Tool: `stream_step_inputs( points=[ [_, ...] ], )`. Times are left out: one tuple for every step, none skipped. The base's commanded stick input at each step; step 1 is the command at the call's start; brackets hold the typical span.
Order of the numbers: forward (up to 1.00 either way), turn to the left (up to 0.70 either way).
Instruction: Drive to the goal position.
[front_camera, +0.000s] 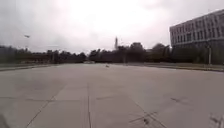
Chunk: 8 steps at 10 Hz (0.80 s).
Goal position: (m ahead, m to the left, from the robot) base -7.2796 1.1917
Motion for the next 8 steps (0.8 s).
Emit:
stream_step_inputs(
  points=[
    [1.00, 0.36],
    [1.00, 0.05],
    [1.00, 0.05],
    [1.00, 0.39],
    [1.00, 0.08],
    [1.00, 0.00],
    [1.00, 0.35],
    [1.00, 0.13]
  ],
)
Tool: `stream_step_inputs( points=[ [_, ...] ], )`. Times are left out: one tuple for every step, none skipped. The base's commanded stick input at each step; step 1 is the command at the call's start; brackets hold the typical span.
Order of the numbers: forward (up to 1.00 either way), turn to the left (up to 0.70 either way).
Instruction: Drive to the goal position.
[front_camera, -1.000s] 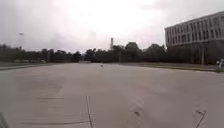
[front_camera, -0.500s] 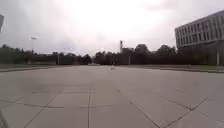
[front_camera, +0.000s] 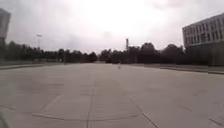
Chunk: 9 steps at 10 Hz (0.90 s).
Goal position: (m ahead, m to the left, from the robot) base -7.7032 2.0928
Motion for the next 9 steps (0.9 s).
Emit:
stream_step_inputs(
  points=[
    [1.00, 0.00],
    [1.00, 0.00],
    [1.00, 0.00],
    [1.00, 0.15],
    [1.00, 0.33],
    [1.00, 0.12],
    [1.00, 0.00],
    [1.00, 0.00],
    [1.00, 0.00]
  ],
)
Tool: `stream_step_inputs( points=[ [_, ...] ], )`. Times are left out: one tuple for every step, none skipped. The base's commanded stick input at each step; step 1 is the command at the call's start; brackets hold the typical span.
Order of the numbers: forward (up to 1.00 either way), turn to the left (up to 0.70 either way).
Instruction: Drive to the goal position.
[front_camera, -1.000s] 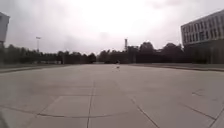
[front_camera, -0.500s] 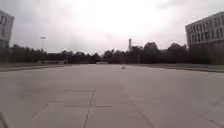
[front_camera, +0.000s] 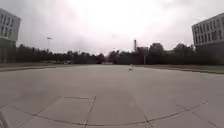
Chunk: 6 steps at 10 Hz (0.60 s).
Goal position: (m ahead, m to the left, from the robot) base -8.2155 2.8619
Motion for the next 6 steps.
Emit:
stream_step_inputs(
  points=[
    [1.00, 0.00],
    [1.00, 0.00],
    [1.00, 0.00],
    [1.00, 0.00],
    [1.00, 0.00],
    [1.00, 0.00]
  ],
)
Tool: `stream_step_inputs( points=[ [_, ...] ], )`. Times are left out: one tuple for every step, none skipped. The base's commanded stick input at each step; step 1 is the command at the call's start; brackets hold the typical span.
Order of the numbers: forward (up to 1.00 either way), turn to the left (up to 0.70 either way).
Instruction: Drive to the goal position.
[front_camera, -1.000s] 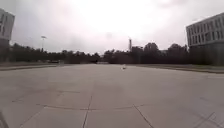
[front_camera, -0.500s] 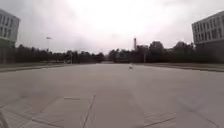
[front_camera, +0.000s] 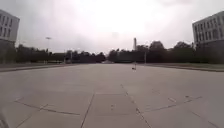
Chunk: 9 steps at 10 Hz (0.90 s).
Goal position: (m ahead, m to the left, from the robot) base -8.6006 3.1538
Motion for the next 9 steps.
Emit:
stream_step_inputs(
  points=[
    [1.00, 0.00],
    [1.00, 0.00],
    [1.00, 0.00],
    [1.00, 0.00],
    [1.00, 0.00],
    [1.00, 0.00],
    [1.00, 0.00],
    [1.00, 0.01],
    [1.00, 0.03]
  ],
)
